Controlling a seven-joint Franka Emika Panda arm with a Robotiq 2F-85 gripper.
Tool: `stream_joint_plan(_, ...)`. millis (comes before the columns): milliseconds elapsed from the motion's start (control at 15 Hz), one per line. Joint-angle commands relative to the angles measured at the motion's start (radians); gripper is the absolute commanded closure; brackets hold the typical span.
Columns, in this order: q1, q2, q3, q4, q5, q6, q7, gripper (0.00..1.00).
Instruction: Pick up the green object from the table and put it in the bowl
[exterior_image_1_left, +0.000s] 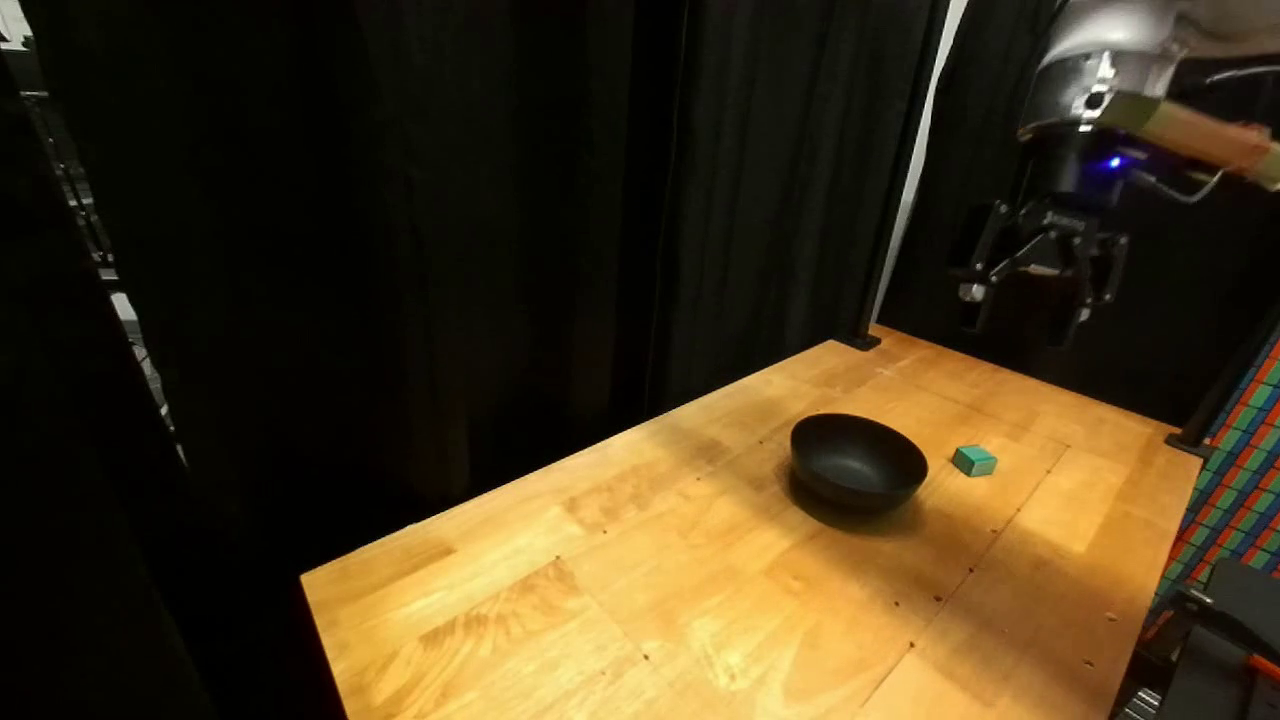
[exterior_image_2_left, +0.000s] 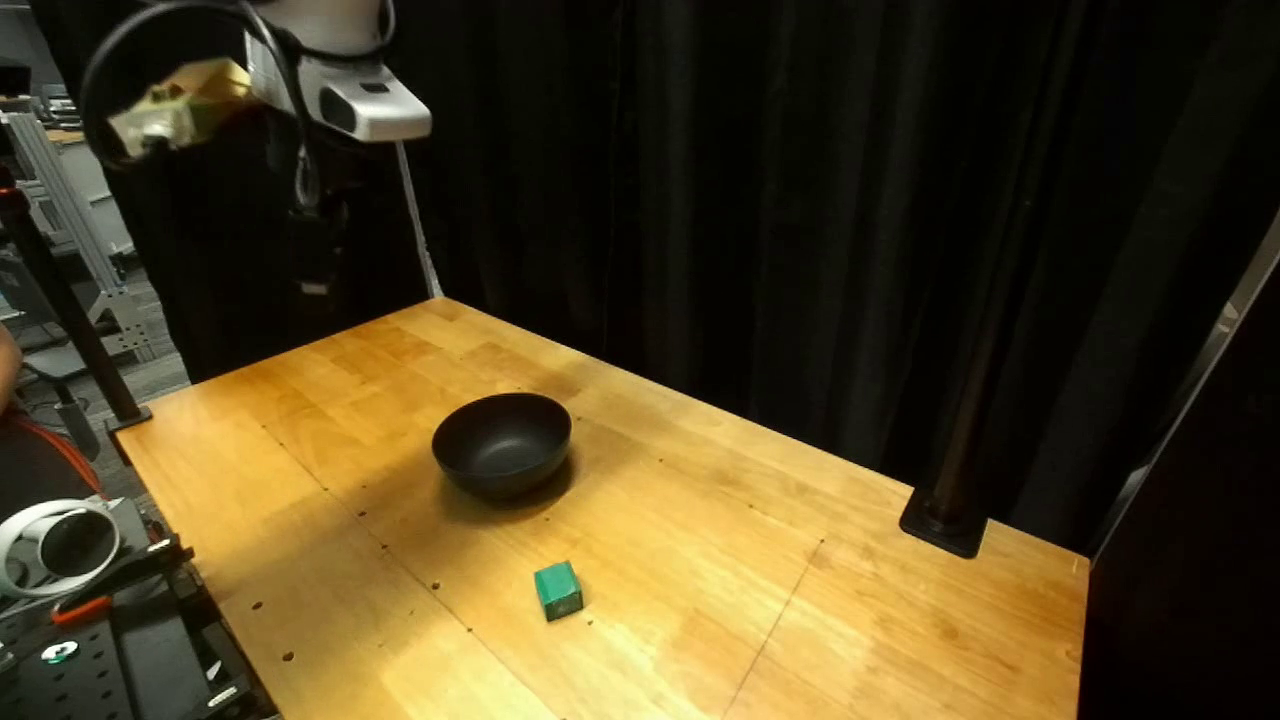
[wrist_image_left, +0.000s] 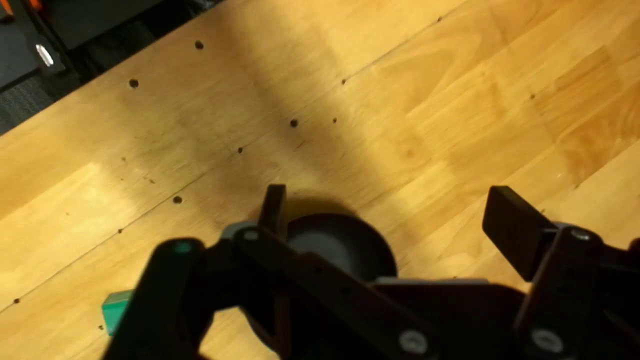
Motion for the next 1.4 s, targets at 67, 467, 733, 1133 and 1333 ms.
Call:
stream_joint_plan(67, -0.044, 0.228, -0.045, 0.062, -0.075, 0.187, 0.161, 0.0)
stream_joint_plan(467, -0.052, 0.473, -0.149, 0.132, -0.102, 0.355, 0.357, 0.0)
stream_joint_plan(733, -0.047, 0.583, -0.201, 0.181, -0.097, 0.38, 0.444, 0.0)
stream_joint_plan(1133, -0.041, 0.665, -0.246, 0.197, -0.086, 0.424, 0.6, 0.0)
stream_joint_plan(1333, -0.034, 0.688, -0.254, 0.187, -0.081, 0.491, 0.666, 0.0)
